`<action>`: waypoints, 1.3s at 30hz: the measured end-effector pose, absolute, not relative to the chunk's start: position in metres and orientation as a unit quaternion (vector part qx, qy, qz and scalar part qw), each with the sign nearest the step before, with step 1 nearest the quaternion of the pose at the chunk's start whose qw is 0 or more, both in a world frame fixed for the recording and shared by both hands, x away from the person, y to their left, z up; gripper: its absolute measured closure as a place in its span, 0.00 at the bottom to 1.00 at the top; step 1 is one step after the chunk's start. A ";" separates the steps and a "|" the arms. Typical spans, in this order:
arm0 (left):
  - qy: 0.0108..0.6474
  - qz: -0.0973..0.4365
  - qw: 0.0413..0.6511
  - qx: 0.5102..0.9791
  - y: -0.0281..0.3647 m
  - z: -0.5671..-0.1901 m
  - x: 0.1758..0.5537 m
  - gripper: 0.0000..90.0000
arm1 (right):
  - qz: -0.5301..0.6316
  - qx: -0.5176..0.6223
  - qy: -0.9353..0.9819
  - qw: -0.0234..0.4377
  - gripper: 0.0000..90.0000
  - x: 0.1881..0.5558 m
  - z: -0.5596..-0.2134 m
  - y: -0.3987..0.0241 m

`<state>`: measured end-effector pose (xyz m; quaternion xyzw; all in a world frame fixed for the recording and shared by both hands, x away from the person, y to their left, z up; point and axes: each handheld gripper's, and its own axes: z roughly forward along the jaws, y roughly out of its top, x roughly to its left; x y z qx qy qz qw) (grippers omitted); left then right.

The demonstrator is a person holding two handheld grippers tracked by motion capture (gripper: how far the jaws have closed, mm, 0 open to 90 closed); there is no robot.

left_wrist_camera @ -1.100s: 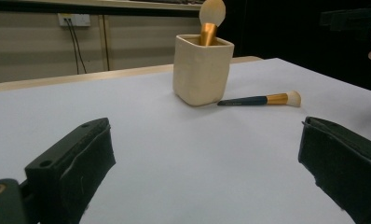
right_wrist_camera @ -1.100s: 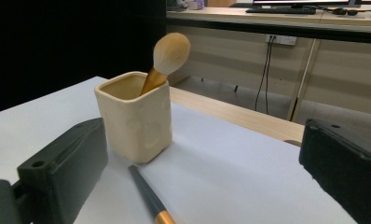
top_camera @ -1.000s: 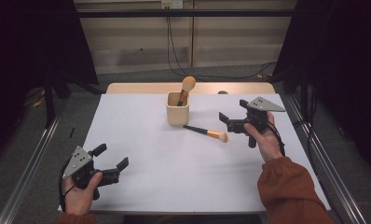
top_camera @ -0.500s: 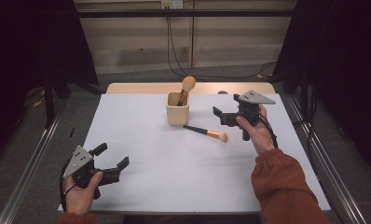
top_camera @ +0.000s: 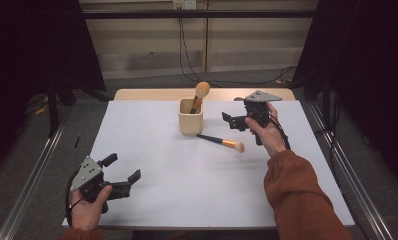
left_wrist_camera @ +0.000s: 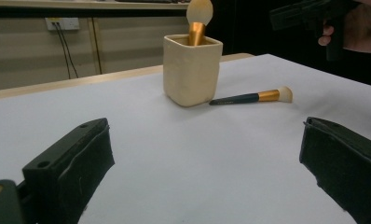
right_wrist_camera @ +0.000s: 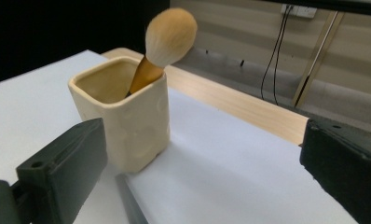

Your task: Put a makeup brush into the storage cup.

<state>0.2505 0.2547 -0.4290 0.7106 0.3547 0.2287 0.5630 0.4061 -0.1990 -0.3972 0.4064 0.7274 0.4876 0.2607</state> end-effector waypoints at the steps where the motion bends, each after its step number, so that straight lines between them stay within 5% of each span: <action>1: 0.355 0.228 0.562 0.712 0.255 -0.429 0.251 0.03 | 0.485 0.407 0.730 0.260 0.00 0.407 -0.397 -0.199; 39: 0.358 0.227 0.557 0.714 0.254 -0.430 0.252 0.03 | 0.280 0.382 0.872 0.126 0.06 0.440 -0.389 -0.196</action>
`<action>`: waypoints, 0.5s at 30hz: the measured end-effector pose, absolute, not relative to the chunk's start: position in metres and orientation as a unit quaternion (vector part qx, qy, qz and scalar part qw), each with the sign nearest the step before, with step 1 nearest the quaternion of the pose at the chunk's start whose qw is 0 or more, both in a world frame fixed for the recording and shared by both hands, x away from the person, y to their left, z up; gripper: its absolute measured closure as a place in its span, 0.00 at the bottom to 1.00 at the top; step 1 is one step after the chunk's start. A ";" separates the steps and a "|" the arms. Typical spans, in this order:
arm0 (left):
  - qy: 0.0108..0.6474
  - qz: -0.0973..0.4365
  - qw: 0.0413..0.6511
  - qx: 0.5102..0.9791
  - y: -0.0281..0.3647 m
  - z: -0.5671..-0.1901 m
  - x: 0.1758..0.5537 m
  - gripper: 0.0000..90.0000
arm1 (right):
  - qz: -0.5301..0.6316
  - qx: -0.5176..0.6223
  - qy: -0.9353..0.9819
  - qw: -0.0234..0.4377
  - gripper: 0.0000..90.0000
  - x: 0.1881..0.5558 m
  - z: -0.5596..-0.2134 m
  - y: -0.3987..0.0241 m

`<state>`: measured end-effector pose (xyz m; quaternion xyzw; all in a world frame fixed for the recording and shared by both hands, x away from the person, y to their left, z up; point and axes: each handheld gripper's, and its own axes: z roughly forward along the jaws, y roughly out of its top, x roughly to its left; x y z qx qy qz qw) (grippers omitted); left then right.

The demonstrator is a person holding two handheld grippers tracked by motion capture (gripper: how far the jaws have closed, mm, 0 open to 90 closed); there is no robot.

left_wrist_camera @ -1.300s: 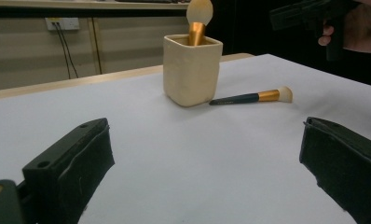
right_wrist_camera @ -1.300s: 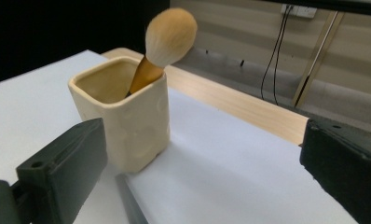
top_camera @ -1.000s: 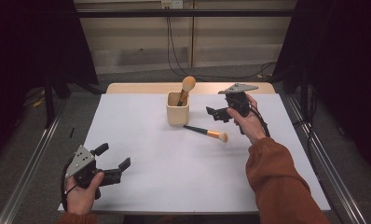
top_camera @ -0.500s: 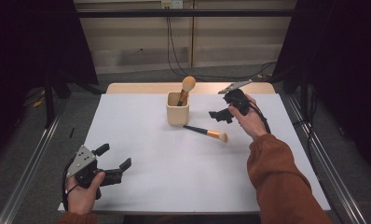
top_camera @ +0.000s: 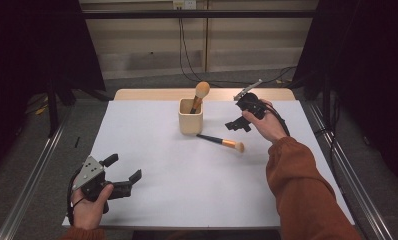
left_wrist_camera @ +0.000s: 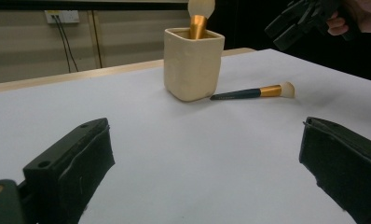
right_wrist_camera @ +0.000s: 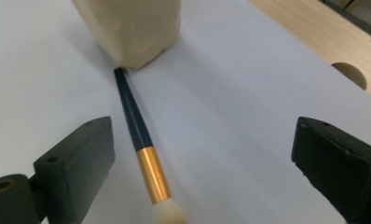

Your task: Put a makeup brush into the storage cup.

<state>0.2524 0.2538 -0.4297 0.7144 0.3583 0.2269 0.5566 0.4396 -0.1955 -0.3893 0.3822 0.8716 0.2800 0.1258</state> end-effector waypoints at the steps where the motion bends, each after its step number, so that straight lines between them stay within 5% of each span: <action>1: 0.362 0.226 0.557 0.712 0.254 -0.430 0.252 0.03 | 0.274 0.380 0.875 0.119 0.06 0.441 -0.389 -0.194; 15: 0.357 0.228 0.552 0.718 0.254 -0.430 0.252 0.03 | 0.201 0.346 0.913 0.079 0.08 0.457 -0.385 -0.182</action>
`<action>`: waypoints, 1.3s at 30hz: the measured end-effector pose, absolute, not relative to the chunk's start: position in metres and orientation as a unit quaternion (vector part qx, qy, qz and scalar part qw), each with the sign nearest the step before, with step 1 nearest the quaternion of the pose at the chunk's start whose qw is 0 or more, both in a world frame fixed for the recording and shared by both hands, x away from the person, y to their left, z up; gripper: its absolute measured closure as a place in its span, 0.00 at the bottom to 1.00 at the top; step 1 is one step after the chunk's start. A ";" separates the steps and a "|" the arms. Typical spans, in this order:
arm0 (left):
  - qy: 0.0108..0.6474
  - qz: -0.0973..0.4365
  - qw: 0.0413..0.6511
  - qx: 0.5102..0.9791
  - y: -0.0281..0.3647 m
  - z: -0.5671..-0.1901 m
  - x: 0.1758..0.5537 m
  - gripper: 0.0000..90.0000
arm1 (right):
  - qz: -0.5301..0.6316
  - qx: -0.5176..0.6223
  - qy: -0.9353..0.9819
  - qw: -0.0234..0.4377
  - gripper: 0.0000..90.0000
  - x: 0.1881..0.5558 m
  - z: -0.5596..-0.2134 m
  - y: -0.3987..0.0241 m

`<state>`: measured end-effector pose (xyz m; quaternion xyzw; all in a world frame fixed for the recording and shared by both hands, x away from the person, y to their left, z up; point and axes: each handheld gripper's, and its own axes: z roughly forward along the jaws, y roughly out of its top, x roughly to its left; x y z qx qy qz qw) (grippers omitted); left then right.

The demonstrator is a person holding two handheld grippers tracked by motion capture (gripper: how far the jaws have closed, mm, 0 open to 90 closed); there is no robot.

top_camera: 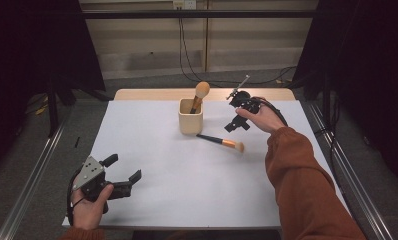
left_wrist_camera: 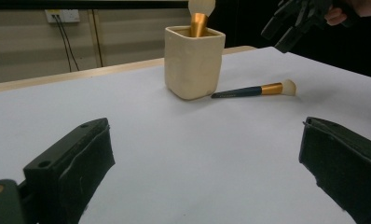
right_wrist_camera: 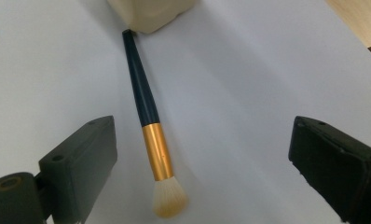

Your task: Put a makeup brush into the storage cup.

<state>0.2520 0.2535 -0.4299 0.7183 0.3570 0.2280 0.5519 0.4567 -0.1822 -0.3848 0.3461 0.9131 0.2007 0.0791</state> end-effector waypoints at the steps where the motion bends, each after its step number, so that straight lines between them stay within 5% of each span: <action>1: 0.357 0.227 0.552 0.718 0.253 -0.430 0.252 0.03 | 0.192 0.342 0.917 0.075 0.08 0.458 -0.384 -0.181; 25: 0.355 0.227 0.552 0.719 0.253 -0.430 0.252 0.03 | 0.067 0.277 0.959 -0.007 0.08 0.466 -0.420 -0.150; 39: 0.355 0.227 0.549 0.722 0.254 -0.431 0.251 0.03 | 0.039 0.255 0.966 -0.018 0.32 0.466 -0.441 -0.146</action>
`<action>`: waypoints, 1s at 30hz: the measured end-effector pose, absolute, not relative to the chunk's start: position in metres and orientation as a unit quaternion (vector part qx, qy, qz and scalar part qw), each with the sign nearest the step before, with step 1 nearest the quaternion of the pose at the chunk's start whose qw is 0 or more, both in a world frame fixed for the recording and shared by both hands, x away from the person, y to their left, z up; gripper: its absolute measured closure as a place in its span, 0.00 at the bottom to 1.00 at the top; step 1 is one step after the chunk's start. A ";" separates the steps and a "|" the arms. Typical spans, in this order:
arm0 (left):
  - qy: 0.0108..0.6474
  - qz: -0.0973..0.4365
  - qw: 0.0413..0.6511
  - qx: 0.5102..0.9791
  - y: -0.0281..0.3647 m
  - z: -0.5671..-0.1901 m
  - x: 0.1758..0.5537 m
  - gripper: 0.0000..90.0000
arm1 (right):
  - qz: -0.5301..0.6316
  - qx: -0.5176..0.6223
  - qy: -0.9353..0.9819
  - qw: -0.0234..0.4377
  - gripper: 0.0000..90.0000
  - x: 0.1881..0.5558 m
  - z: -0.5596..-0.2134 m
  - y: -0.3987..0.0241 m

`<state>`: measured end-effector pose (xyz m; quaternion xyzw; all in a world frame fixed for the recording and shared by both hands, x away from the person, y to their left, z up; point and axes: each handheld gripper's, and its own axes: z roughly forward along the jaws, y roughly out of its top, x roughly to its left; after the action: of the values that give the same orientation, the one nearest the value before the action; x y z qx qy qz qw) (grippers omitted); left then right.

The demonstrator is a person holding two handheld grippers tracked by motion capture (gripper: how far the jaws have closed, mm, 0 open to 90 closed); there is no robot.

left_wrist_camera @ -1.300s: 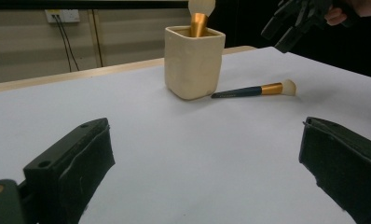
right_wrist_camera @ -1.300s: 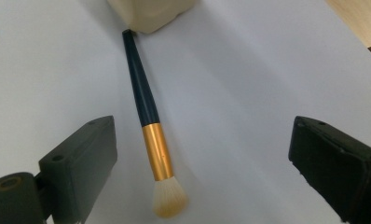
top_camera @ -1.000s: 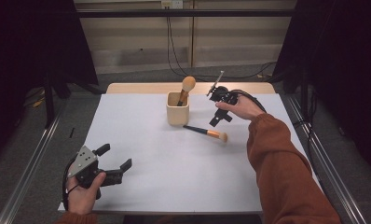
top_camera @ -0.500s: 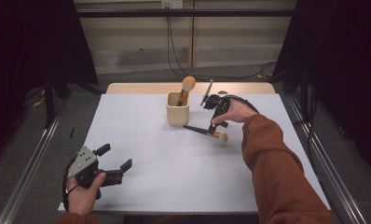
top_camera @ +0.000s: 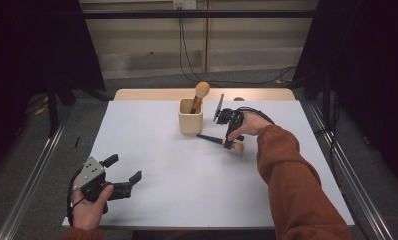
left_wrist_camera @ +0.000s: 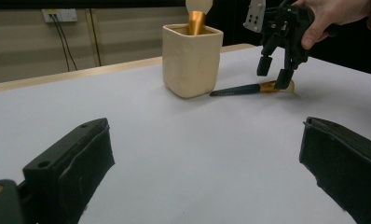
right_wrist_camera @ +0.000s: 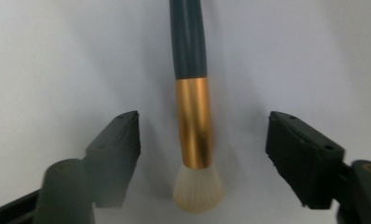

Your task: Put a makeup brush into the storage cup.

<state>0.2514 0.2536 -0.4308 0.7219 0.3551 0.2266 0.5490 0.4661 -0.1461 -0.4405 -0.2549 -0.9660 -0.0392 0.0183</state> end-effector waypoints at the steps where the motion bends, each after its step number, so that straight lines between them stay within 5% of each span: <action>1: 0.354 0.227 0.549 0.723 0.254 -0.431 0.252 0.03 | -0.036 -0.252 -0.967 0.018 0.34 0.466 -0.442 -0.146; 23: 0.350 0.224 0.546 0.727 0.252 -0.432 0.252 0.03 | -0.019 -0.245 -0.969 0.010 0.81 0.461 -0.451 -0.143; 30: 0.350 0.223 0.546 0.728 0.252 -0.432 0.253 0.03 | -0.017 -0.255 -0.967 0.011 0.82 0.462 -0.450 -0.143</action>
<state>0.2525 0.2521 -0.4319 0.7276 0.3503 0.2232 0.5460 0.4616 -0.1429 -0.4503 -0.2551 -0.9667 -0.0169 0.0106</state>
